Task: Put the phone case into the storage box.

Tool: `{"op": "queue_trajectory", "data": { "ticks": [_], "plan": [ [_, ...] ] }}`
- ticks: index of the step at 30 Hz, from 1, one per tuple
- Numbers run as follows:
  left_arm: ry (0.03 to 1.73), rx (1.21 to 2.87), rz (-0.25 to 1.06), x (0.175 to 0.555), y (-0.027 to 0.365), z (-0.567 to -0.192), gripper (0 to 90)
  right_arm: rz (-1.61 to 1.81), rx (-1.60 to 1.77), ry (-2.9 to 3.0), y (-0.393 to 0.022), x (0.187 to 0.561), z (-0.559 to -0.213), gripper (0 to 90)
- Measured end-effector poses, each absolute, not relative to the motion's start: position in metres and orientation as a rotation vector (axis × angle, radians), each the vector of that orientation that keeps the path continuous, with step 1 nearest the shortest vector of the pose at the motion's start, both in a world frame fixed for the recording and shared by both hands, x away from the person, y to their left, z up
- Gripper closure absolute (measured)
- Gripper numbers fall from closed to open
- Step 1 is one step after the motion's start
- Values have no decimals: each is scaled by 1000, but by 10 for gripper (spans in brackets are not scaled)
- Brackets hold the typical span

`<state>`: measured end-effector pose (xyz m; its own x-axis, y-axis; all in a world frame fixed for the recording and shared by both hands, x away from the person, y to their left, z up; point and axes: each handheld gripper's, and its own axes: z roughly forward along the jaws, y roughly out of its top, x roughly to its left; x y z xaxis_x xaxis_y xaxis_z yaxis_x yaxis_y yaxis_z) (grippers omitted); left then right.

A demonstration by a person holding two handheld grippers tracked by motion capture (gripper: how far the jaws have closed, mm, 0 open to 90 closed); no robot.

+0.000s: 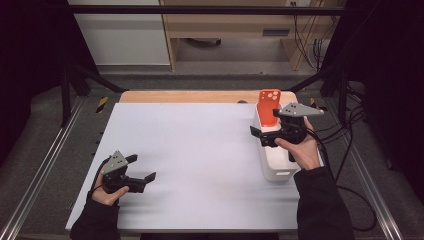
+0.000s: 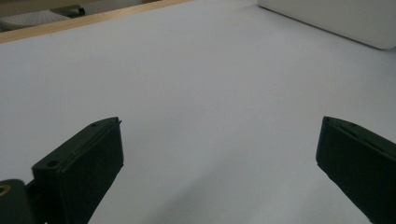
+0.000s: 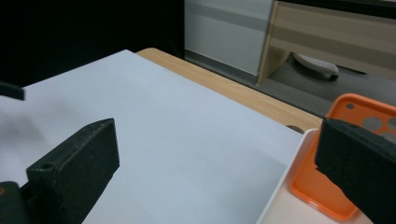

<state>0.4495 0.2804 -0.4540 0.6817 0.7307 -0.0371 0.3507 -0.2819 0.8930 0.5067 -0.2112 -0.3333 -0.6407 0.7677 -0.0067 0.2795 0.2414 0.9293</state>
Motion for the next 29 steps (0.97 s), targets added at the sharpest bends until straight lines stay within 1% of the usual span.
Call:
{"op": "queue_trajectory", "data": {
  "ticks": [5, 14, 20, 29],
  "plan": [
    [837, 1886, 471, 449, 279, -453, 2, 1428, 902, 2070, -218, 489, -343, 4],
    [820, 1870, 466, 447, 278, -450, 2, 1463, 842, 2059, -243, 465, -369, 3],
    [813, 1861, 464, 447, 278, -449, 2, 1413, 850, 2103, -257, 457, -386, 4],
    [798, 1837, 469, 445, 278, -443, 2, 1401, 882, 2061, -276, 444, -401, 3]
  ]
}}
